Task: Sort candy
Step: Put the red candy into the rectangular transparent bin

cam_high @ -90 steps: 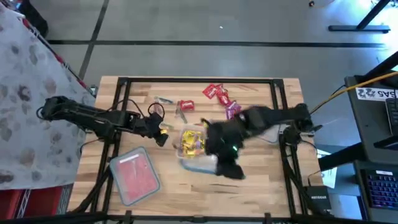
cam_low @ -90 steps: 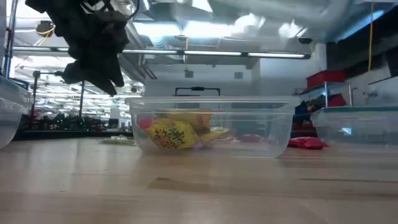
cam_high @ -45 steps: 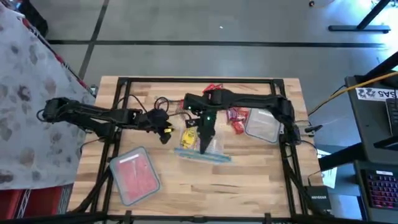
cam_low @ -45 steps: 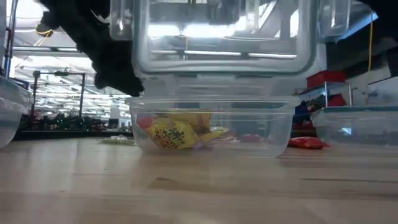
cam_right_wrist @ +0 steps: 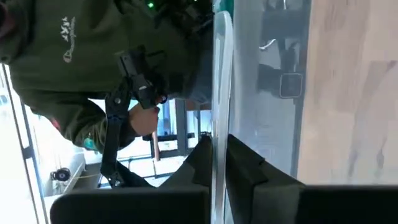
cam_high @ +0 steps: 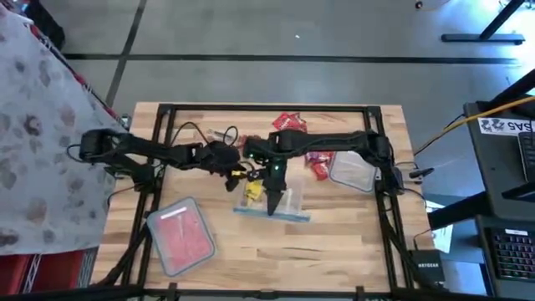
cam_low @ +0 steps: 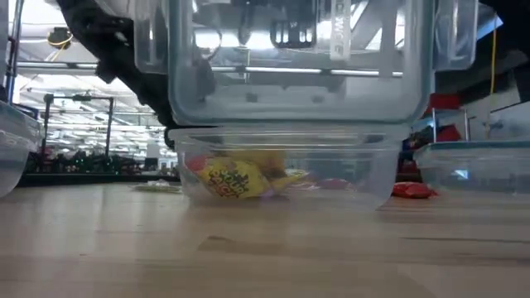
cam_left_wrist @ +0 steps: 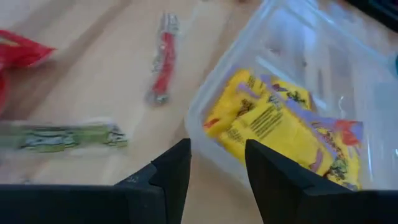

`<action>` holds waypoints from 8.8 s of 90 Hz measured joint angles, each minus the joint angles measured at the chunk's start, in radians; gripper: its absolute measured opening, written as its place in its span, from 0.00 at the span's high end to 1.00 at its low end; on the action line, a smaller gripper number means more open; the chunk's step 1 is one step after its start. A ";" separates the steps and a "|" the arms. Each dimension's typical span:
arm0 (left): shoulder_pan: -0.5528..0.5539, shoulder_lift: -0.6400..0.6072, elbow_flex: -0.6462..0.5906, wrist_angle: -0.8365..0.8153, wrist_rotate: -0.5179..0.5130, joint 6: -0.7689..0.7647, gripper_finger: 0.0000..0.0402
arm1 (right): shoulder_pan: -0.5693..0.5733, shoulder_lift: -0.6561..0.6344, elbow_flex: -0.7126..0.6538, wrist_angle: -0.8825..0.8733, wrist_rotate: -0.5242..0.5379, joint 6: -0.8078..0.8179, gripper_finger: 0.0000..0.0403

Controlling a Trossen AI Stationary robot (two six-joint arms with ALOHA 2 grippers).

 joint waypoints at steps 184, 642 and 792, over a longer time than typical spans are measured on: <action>-0.042 -0.284 0.000 -0.126 -0.001 -0.204 0.66 | 0.202 -0.149 -0.033 0.150 0.523 0.141 0.99; 0.050 -0.555 0.175 -0.855 -0.366 -0.339 0.66 | -0.207 0.529 0.471 -0.030 1.369 -0.245 0.47; 0.050 -0.555 0.175 -0.860 -0.313 -0.344 0.66 | -0.130 0.357 0.140 0.334 1.251 -0.311 0.93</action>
